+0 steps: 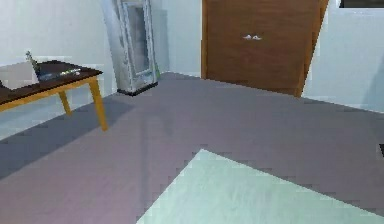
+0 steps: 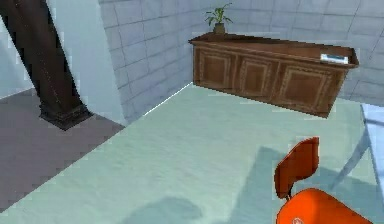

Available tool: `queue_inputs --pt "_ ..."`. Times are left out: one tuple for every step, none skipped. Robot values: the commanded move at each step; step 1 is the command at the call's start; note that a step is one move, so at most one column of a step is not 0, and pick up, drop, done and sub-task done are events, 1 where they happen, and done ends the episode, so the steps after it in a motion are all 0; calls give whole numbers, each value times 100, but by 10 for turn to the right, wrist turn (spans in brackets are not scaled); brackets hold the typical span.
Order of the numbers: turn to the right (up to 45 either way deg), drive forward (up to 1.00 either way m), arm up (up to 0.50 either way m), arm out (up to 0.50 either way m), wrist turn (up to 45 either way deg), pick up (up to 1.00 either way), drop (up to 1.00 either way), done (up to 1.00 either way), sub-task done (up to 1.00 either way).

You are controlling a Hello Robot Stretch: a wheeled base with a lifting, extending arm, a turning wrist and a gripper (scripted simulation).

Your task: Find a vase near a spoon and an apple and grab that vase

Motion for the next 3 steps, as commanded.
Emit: queue_inputs --pt "0 20 0 0 0 0 0 0 0" --pt "450 0 0 0 0 0 0 0 0" --pt "300 0 0 0 0 0 0 0 0"
